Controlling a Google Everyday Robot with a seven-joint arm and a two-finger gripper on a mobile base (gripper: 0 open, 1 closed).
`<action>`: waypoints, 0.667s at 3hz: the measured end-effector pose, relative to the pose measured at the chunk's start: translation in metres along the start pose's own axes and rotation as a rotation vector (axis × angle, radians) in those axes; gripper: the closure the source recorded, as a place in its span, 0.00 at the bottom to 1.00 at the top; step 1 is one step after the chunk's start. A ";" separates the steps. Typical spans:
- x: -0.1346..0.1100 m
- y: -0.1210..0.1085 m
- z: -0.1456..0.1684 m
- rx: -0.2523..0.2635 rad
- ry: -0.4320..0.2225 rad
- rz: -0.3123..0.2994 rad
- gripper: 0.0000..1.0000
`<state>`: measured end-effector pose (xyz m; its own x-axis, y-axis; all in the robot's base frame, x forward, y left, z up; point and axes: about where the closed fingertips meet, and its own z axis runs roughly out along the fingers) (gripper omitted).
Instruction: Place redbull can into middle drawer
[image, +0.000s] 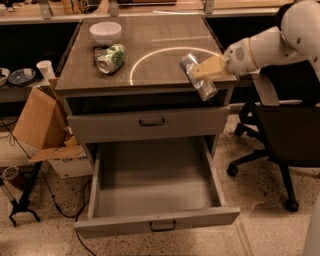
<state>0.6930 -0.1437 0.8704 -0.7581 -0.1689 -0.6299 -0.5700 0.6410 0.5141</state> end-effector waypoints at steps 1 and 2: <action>0.039 0.006 0.006 -0.134 0.098 -0.137 1.00; 0.044 0.009 0.008 -0.151 0.120 -0.175 1.00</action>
Offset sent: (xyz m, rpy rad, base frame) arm -0.0276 0.0014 -0.0219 0.0034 -0.0140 0.1913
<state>0.6569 -0.1395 0.8421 -0.6710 -0.3608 -0.6477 -0.7296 0.4768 0.4902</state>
